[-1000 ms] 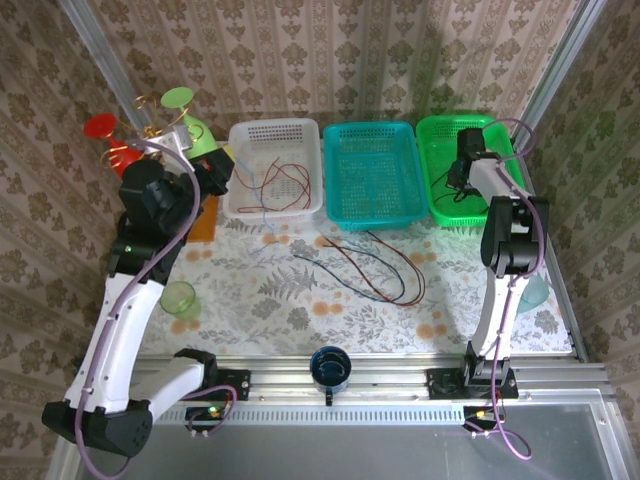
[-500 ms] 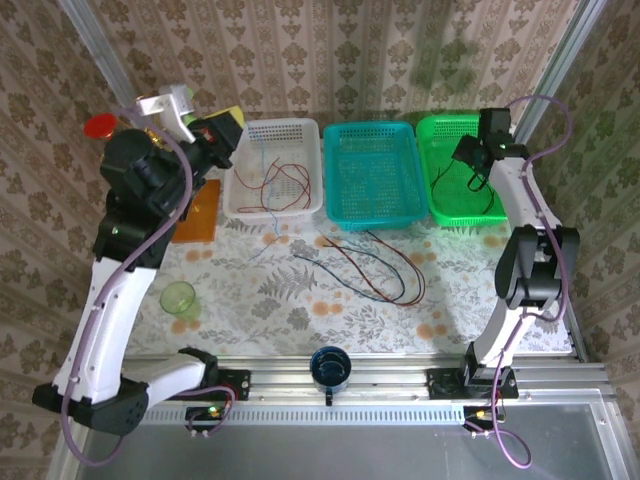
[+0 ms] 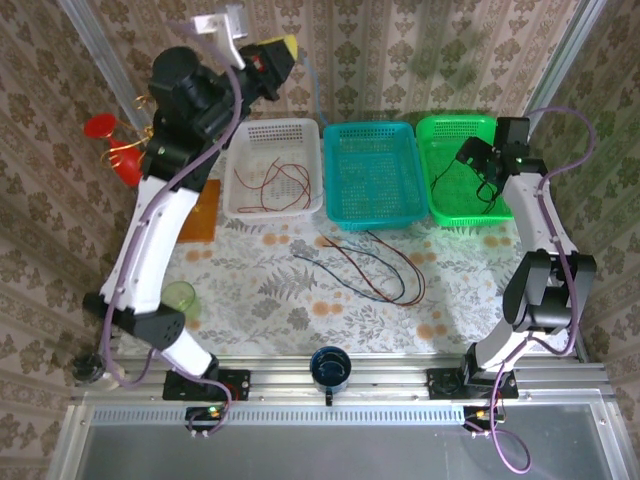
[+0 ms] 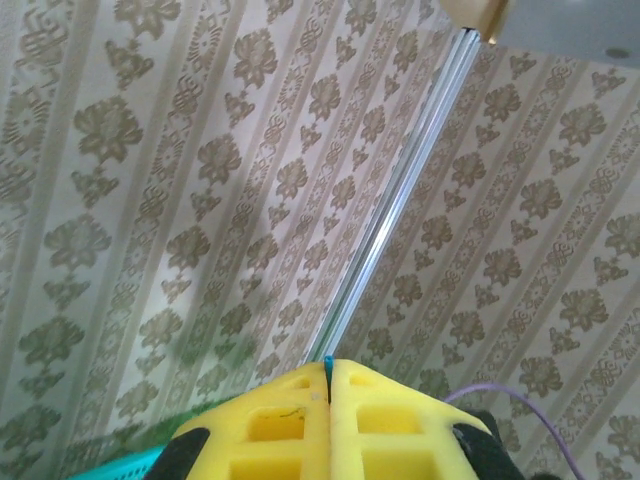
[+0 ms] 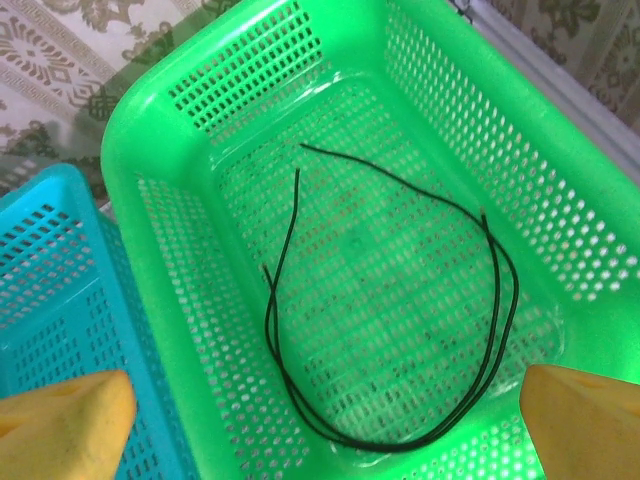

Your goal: Untangle the cables

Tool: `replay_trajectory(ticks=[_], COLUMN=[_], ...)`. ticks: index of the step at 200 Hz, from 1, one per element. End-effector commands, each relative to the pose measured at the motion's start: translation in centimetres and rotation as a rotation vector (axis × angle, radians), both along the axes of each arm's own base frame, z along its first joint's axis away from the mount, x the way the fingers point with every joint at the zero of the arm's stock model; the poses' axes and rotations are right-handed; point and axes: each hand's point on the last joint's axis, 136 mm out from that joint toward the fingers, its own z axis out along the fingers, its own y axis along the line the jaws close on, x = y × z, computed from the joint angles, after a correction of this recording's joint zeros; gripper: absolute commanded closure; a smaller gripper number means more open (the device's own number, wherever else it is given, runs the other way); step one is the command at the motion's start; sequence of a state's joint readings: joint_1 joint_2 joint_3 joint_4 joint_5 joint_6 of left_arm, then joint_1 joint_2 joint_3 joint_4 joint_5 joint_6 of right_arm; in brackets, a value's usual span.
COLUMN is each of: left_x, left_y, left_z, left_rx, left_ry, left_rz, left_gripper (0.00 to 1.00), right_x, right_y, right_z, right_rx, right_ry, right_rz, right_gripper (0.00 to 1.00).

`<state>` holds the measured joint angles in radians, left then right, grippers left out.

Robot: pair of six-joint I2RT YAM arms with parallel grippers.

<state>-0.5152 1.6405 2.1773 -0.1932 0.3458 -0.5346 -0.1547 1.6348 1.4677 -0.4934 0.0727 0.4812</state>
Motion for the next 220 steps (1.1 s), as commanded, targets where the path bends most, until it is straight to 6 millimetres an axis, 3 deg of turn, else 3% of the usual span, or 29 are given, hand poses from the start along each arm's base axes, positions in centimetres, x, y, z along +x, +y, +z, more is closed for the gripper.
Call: replay_trajectory(ticks=[1, 31, 49, 60, 81, 103, 122, 179, 202, 220], left_x=[0.6, 3.3, 5.5, 7.1, 10.4, 14.0, 15.6, 15.1, 14.3, 13.8], left_y=[-1.7, -2.8, -4.2, -5.7, -8.6, -11.2, -13.2, -18.1, -19.0, -19.1], left_z=[2.4, 3.3, 1.7, -0.3, -5.7, -13.7, -20.3, -38.8, -44.1, -46.6], left_rx=[-0.065, -0.121, -0.134, -0.133, -0.104, -0.054, -0.004, 0.263, 0.363, 0.406], left_ry=[-0.078, -0.114, -0.08, -0.04, 0.09, 0.295, 0.418, 0.706, 0.795, 0.847], left_rz=[-0.07, -0.064, -0.079, -0.108, -0.153, -0.184, -0.193, -0.188, -0.193, -0.189], left_gripper=[1.0, 1.0, 1.0, 1.0, 1.0, 1.0, 1.0, 1.0, 1.0, 1.0], right_x=[-1.3, -2.8, -3.3, -3.4, -3.5, -3.4, -3.6, -4.0, -4.0, -4.1], right_y=[1.0, 1.4, 1.3, 1.3, 1.3, 1.8, 1.8, 2.2, 2.2, 2.1], right_z=[1.6, 0.9, 0.5, 0.5, 0.8, 1.3, 1.5, 1.6, 1.8, 1.5], right_rx=[0.054, 0.058, 0.054, 0.051, 0.052, 0.057, 0.052, 0.057, 0.054, 0.044], right_ry=[-0.061, -0.05, -0.038, -0.039, -0.05, -0.066, -0.066, -0.065, -0.07, -0.055], right_rz=[0.006, 0.014, 0.017, 0.02, 0.033, 0.064, 0.073, 0.094, 0.099, 0.099], right_gripper=[0.0, 0.0, 0.0, 0.0, 0.0, 0.0, 0.0, 0.0, 0.0, 0.0])
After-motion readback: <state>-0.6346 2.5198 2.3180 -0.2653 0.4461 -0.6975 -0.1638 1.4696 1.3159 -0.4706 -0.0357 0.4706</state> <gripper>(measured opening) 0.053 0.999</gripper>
